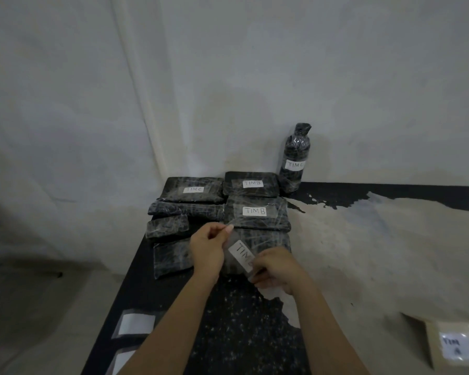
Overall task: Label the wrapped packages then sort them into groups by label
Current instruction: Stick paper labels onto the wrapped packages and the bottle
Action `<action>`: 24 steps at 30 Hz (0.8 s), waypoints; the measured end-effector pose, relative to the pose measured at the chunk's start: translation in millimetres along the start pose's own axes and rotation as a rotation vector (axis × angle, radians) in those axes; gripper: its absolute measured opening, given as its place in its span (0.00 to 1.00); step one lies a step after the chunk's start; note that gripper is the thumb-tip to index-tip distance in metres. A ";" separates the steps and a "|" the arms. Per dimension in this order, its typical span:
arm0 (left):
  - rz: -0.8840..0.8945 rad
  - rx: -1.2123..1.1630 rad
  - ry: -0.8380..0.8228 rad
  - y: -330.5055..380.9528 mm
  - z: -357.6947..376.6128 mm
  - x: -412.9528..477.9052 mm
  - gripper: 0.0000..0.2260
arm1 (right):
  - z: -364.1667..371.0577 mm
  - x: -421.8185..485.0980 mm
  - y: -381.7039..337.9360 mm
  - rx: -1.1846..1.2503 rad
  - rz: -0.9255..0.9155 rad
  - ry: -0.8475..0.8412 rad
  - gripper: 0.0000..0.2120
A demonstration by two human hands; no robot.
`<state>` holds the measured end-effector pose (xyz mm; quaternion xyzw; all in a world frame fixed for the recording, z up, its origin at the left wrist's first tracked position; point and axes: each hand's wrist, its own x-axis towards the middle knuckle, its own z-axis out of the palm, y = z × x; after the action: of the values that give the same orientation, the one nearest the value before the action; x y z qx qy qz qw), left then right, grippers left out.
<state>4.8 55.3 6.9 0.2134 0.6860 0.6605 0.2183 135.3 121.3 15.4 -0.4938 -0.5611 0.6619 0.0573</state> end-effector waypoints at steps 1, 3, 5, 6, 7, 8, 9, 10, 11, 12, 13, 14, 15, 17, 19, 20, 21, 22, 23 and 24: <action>-0.011 0.000 0.021 -0.1 0.5 1.7 0.07 | -1.7 1.3 -0.3 0.049 0.004 0.041 0.05; -0.050 -0.024 0.058 -2.2 1.2 4.1 0.07 | -5.1 5.1 -0.5 0.153 0.009 0.126 0.07; -0.103 -0.060 0.073 -5.2 1.9 4.7 0.08 | -7.4 9.2 0.5 0.237 -0.019 0.192 0.09; -0.129 -0.073 0.072 -6.6 2.4 4.8 0.08 | -8.3 11.5 1.4 0.264 -0.050 0.226 0.09; -0.155 -0.079 0.068 -8.0 2.9 4.9 0.08 | -8.6 13.4 2.4 0.272 -0.088 0.268 0.10; -0.178 -0.076 0.064 -9.1 3.5 5.0 0.08 | -8.2 15.3 3.5 0.266 -0.129 0.316 0.11; -0.198 -0.068 0.062 -10.3 4.2 5.3 0.08 | -7.1 16.2 4.3 0.255 -0.170 0.368 0.11; -0.214 -0.061 0.062 -11.2 4.3 6.3 0.09 | -5.0 17.8 4.2 0.243 -0.207 0.416 0.08; -0.227 -0.061 0.064 -12.0 4.1 7.5 0.09 | -2.6 18.4 2.9 0.228 -0.239 0.462 0.07; -0.234 -0.064 0.068 -12.7 3.5 8.7 0.09 | -0.6 19.9 1.5 0.202 -0.273 0.499 0.09; -0.238 -0.062 0.078 -13.2 2.1 10.9 0.09 | 1.6 22.0 -0.6 0.172 -0.311 0.518 0.10; -0.239 -0.054 0.092 -14.0 -0.2 13.9 0.10 | 4.1 24.2 -3.4 0.129 -0.344 0.525 0.10; -0.235 -0.036 0.112 -15.1 -3.2 17.7 0.10 | 6.9 26.4 -7.2 0.073 -0.367 0.528 0.08; -0.213 0.011 0.160 -17.1 -11.9 27.4 0.11 | 13.5 32.4 -15.4 -0.037 -0.410 0.527 0.04; -0.195 0.048 0.201 -19.0 -23.3 39.5 0.11 | 22.3 41.4 -22.9 -0.109 -0.469 0.501 0.04; -0.187 0.070 0.222 -20.0 -29.4 45.5 0.10 | 27.0 46.8 -26.5 -0.146 -0.495 0.482 0.05; -0.177 0.098 0.251 -20.9 -36.2 51.9 0.10 | 32.2 53.1 -30.2 -0.186 -0.520 0.463 0.05; -0.168 0.126 0.287 -21.8 -43.5 58.4 0.09 | 38.5 59.4 -34.0 -0.221 -0.537 0.445 0.06; -0.161 0.153 0.322 -22.8 -51.2 64.4 0.09 | 45.2 65.6 -37.7 -0.243 -0.548 0.429 0.06; -0.155 0.180 0.355 -23.7 -58.8 70.3 0.08 | 53.1 71.8 -41.5 -0.253 -0.553 0.414 0.06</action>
<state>-86.6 47.5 -16.2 0.0589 0.7843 0.6049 0.1241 41.0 145.1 0.1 -0.4499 -0.7274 0.4327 0.2850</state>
